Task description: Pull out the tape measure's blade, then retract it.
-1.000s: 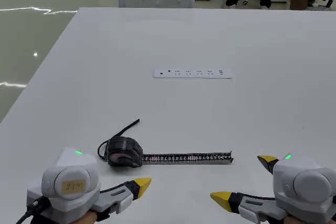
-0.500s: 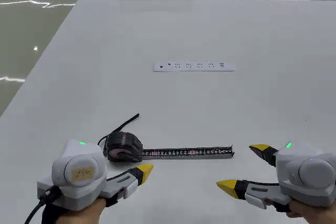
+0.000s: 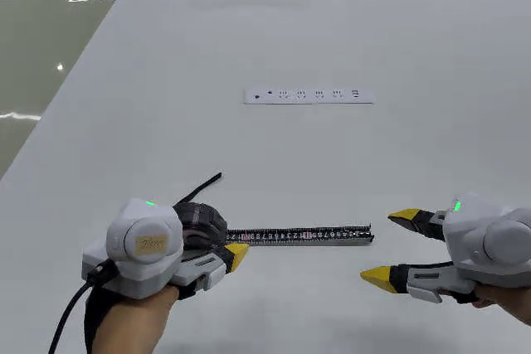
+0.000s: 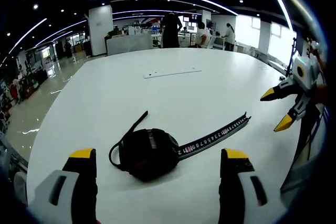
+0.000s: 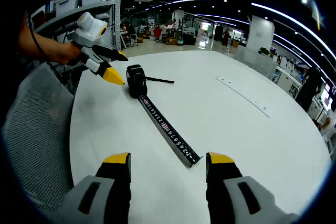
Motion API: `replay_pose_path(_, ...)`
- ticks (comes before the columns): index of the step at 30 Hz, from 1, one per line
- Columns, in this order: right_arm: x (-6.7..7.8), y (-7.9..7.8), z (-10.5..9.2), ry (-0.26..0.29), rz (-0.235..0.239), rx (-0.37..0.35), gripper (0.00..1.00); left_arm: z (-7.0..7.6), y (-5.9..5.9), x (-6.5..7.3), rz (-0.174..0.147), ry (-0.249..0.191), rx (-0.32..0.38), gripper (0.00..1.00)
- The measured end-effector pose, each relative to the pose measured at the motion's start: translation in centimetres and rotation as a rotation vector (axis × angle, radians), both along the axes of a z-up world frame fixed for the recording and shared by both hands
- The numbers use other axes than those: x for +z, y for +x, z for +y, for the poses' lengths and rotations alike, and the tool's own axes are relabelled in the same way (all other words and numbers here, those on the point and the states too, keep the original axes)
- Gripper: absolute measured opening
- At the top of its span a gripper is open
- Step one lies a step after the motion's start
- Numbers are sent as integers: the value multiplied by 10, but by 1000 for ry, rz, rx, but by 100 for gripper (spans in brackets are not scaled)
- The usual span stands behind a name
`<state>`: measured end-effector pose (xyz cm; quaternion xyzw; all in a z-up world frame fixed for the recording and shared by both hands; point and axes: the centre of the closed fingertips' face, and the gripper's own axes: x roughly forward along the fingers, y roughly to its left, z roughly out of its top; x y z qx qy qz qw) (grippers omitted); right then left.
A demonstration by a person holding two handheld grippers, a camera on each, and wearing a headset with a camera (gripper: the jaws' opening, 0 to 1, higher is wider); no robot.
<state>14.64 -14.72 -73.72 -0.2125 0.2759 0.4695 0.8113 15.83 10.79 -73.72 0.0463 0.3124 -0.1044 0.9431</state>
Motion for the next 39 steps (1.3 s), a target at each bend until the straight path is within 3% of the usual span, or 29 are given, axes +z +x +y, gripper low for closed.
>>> replay_pose_path(10,-18,14,-8,-60,5,150,54,5,5,-14,12,-20,48,95)
replay_pose_path(12,-16,12,-6,-66,13,174,54,5,4,-14,12,-20,59,95)
replay_pose_path(20,-24,20,-11,-82,20,264,48,5,6,-11,-19,-77,125,90)
replay_pose_path(29,-31,29,-12,-86,25,343,44,2,11,-18,-9,-93,166,85)
replay_pose_path(31,-34,33,-13,-88,25,356,43,-1,6,-13,-8,-95,174,84)
replay_pose_path(33,-35,33,-12,-106,24,378,42,3,11,-22,-1,-93,176,83)
replay_pose_path(39,-43,39,-12,-111,22,403,36,1,15,-24,-2,-90,181,81)
